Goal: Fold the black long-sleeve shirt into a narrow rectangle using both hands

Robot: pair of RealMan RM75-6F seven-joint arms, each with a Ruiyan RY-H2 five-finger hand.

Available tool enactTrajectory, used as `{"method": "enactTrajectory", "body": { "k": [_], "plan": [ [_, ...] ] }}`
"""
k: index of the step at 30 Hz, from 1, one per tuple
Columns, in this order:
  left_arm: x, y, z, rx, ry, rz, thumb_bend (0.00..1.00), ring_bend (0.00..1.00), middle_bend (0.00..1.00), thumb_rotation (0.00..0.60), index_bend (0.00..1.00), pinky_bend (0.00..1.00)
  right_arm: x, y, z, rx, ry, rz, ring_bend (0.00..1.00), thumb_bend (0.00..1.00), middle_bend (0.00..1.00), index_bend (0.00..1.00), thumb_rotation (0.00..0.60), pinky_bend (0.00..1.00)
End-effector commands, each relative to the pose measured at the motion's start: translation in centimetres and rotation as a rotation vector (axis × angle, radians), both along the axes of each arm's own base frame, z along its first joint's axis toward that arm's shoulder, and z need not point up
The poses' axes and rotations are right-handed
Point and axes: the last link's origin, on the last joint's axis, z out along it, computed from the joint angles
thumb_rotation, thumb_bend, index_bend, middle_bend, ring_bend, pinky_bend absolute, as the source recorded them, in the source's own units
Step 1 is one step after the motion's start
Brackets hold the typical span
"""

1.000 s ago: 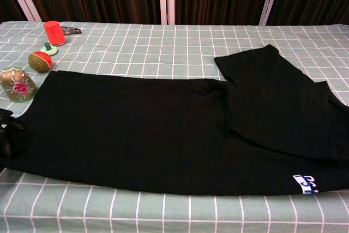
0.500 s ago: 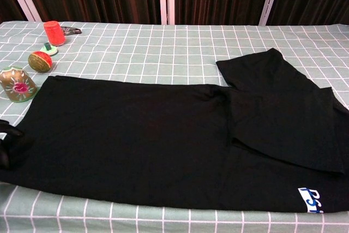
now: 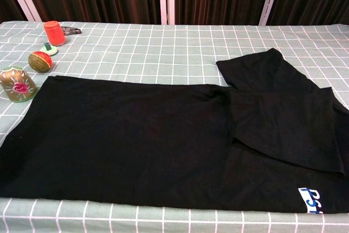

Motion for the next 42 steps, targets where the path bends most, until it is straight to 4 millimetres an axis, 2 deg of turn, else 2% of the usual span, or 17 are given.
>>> {"method": "enactTrajectory", "body": {
  "k": [1,3,7,12,15,21,27,33,42],
  "plan": [
    [0.0,0.6,0.4,0.028,0.006,0.012,0.25,0.07,0.14,0.600,0.14,0.19,3.8,-9.3,-0.7,0.027,-0.002,-0.046,0.04,0.33,0.26,0.30,0.600,0.14],
    [0.0,0.9,0.2,0.025,0.018,0.020,0.25,0.07,0.14,0.600,0.14,0.19,5.2,-12.4,-2.4,0.052,0.027,-0.051,0.04,0.34,0.26,0.30,0.600,0.15],
    [0.1,1.1,-0.3,0.001,0.052,0.032,0.25,0.07,0.14,0.600,0.14,0.19,7.3,-16.9,-6.5,0.102,0.082,-0.067,0.04,0.35,0.25,0.32,0.600,0.15],
    [-0.2,1.0,-0.6,-0.033,0.073,0.061,0.25,0.07,0.14,0.600,0.14,0.19,9.5,-20.8,-11.3,0.147,0.091,-0.103,0.04,0.35,0.25,0.32,0.600,0.15],
    [-0.4,1.0,-0.6,-0.039,0.071,0.078,0.25,0.07,0.14,0.600,0.14,0.19,10.3,-22.4,-13.5,0.167,0.141,-0.106,0.04,0.35,0.25,0.32,0.600,0.15],
    [-0.7,1.0,-0.6,-0.040,0.065,0.101,0.25,0.07,0.14,0.600,0.14,0.19,11.5,-24.0,-16.6,0.182,0.220,-0.101,0.04,0.36,0.25,0.33,0.600,0.15],
    [-1.2,1.1,-0.5,-0.038,0.057,0.121,0.25,0.07,0.14,0.600,0.14,0.19,12.0,-24.7,-17.9,0.168,0.252,-0.099,0.04,0.36,0.25,0.36,0.600,0.15],
    [-1.6,1.0,-0.4,-0.031,0.045,0.135,0.25,0.07,0.14,0.600,0.14,0.19,11.6,-24.9,-18.4,0.150,0.308,-0.091,0.04,0.37,0.26,0.41,0.600,0.15],
    [-1.8,0.9,-0.5,-0.034,0.035,0.131,0.25,0.07,0.14,0.600,0.14,0.19,10.8,-24.6,-18.2,0.105,0.301,-0.083,0.05,0.37,0.27,0.49,0.600,0.15]
  ]
}}
